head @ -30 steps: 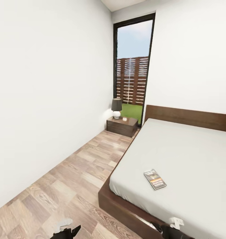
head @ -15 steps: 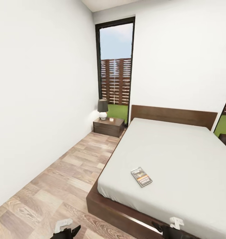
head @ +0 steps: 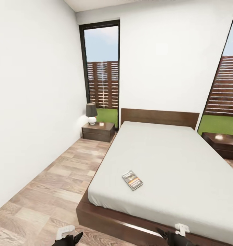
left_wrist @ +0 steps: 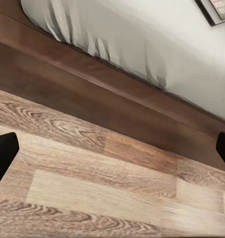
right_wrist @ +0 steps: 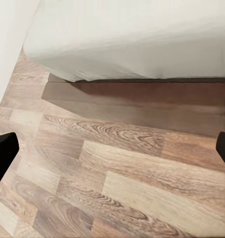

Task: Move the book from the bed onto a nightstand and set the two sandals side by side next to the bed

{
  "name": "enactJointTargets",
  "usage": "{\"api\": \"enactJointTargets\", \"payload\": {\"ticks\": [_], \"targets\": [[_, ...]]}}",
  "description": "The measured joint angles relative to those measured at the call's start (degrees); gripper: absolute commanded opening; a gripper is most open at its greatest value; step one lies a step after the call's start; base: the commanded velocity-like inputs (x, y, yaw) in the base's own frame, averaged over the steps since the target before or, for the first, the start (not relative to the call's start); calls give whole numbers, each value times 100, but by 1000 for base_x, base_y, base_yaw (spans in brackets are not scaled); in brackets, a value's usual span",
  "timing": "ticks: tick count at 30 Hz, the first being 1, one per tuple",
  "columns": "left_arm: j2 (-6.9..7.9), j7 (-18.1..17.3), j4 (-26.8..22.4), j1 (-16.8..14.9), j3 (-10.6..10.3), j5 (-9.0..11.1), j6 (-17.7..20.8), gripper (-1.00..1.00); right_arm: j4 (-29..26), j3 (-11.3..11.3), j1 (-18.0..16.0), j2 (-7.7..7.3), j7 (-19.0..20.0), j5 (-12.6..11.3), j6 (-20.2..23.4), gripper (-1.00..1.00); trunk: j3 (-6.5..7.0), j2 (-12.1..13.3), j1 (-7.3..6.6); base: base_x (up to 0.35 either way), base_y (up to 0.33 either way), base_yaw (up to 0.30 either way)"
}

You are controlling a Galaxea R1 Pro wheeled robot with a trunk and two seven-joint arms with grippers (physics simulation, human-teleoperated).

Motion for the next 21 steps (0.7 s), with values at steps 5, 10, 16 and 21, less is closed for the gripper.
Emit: {"api": "enactJointTargets", "payload": {"ticks": [5, 10, 16, 21], "targets": [[0, 0, 0, 0, 0, 0, 0, 100, 0, 0, 2, 0, 0, 0, -1, 100, 14, 0, 0, 0, 0, -286], [0, 0, 0, 0, 0, 0, 0, 100, 0, 0, 0, 0, 0, 0, 0, 100, 28, 0, 0, 0, 0, -286], [0, 0, 0, 0, 1, 0, 0, 100, 0, 1, 0, 0, 0, 0, 0, 100, 45, 0, 0, 0, 0, -286], [0, 0, 0, 0, 0, 0, 0, 100, 0, 0, 1, 0, 0, 0, -1, 100, 59, 0, 0, 0, 0, -286]]}}
